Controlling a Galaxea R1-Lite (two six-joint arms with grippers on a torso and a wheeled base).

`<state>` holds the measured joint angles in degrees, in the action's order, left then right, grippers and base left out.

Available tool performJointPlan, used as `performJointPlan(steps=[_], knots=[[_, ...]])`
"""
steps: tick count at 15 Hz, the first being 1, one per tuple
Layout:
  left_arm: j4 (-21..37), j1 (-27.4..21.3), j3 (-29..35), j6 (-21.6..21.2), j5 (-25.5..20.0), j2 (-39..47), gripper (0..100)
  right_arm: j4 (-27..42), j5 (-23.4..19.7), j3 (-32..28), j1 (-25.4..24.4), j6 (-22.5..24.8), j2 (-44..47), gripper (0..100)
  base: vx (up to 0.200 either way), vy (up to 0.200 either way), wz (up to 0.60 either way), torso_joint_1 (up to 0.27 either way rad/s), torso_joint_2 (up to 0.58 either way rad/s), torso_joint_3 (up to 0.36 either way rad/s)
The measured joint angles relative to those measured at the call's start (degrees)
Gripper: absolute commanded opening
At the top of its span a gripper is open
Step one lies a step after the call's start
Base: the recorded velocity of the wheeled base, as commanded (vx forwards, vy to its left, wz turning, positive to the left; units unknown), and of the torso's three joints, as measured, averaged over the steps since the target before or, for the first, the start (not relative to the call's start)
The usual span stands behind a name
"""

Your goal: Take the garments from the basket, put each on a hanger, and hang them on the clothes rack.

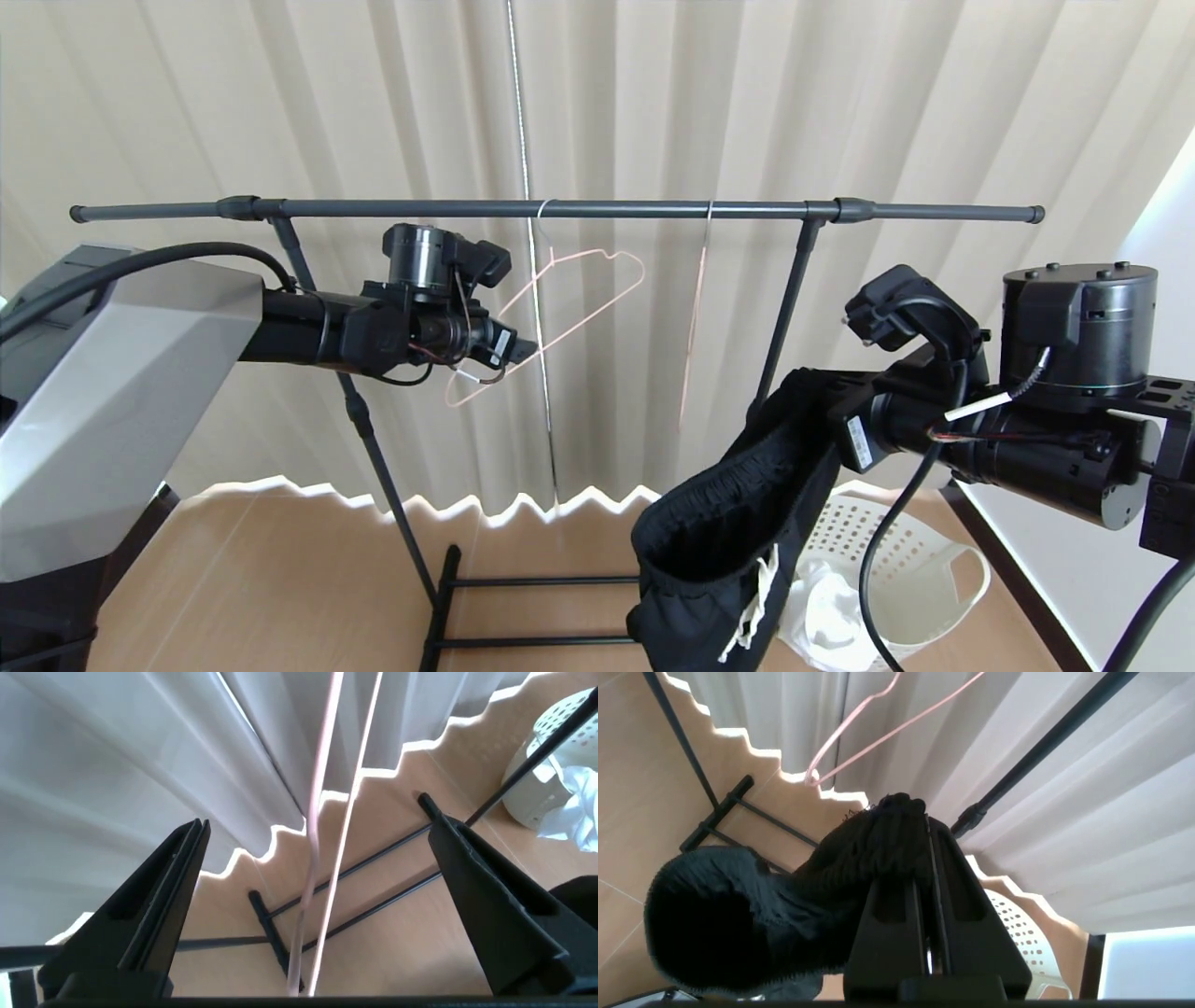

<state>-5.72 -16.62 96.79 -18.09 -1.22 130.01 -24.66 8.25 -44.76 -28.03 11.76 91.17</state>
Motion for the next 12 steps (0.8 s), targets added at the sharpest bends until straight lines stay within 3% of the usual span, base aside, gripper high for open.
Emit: performJointPlan(steps=[5, 12], knots=[[0.00, 0.09, 3.79, 0.00, -0.01, 3.64, 100, 0.00, 0.01, 0.04, 0.02, 0.00, -0.05, 0, 0.000, 0.000, 0.00, 0.000, 0.00, 0.000], [-2.88, 0.00, 3.78, 0.20, 0.18, 5.52, 100, 0.00, 0.00, 0.04, 0.02, 0.00, -0.02, 0, 0.000, 0.000, 0.00, 0.000, 0.00, 0.000]])
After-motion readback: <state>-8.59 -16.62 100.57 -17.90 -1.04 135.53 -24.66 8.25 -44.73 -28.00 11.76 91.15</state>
